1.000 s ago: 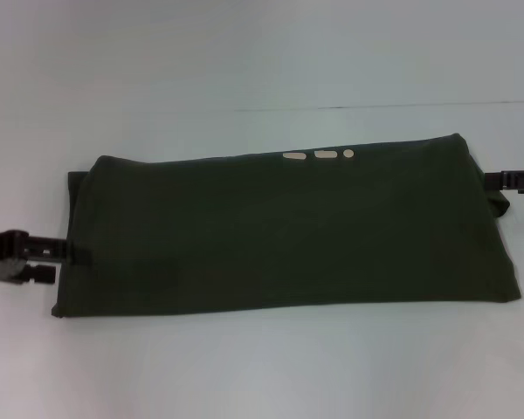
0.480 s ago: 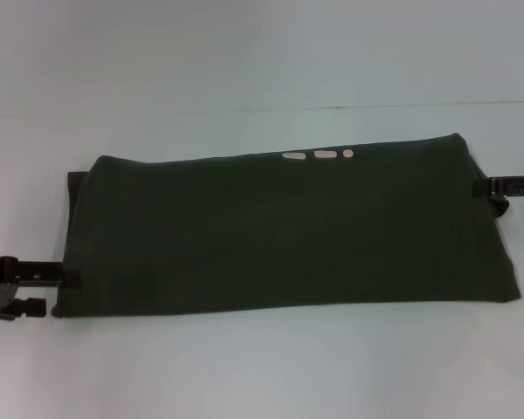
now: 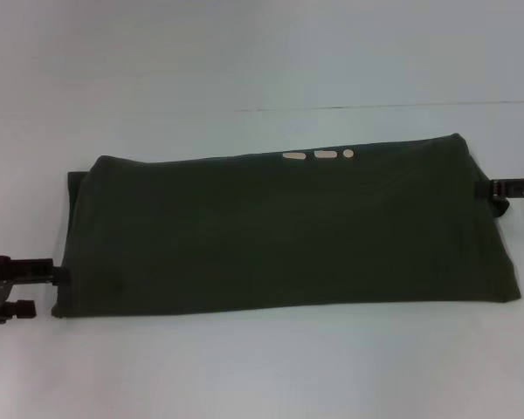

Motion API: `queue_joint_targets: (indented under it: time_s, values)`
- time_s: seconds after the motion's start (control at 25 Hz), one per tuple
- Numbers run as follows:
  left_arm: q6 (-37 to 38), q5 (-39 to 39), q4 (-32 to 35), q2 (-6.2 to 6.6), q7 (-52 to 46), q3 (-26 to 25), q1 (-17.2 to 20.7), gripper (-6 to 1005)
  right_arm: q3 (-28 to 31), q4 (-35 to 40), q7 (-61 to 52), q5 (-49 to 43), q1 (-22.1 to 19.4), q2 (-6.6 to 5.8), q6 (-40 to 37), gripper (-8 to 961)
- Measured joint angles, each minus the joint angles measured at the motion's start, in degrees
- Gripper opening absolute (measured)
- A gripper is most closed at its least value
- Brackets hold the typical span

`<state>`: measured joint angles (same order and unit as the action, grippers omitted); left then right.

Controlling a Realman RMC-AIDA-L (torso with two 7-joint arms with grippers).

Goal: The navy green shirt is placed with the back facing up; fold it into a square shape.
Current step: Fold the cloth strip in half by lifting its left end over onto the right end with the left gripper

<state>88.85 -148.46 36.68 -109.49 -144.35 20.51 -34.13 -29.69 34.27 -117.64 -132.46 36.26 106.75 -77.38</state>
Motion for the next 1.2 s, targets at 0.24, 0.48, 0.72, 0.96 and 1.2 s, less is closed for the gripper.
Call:
queue_joint_targets:
  time_s: [0.24, 0.48, 0.72, 0.96, 1.2]
  values:
    - [-1.88, -0.1, -0.93, 0.14, -0.62, 1.14, -0.46, 893, 0.01, 0.0, 0.31, 0.1, -0.04, 0.12, -0.05, 927]
    - [-3.5, -0.13, -1.97, 0.31, -0.63, 1.86, -1.55, 892, -0.01, 0.0, 0.45, 0.53, -0.05, 0.13, -0.05, 927]
    - [-6.24, -0.13, -2.13, 0.81, -0.31, 4.27, -5.57, 892, -0.02, -0.05, 0.85, 0.55, 0.42, 0.12, 0.02, 928]
    - [-8.62, -0.12, -2.22, 1.13, -0.55, 9.43, -9.03, 892, -0.2, -0.14, 0.47, 0.55, 0.72, 0.13, -0.13, 928]
    - [-8.69, 0.81, -1.57, 1.09, 1.55, 9.19, -10.8, 892, -0.08, -0.97, 0.41, 0.55, 0.74, 0.07, 0.09, 928]
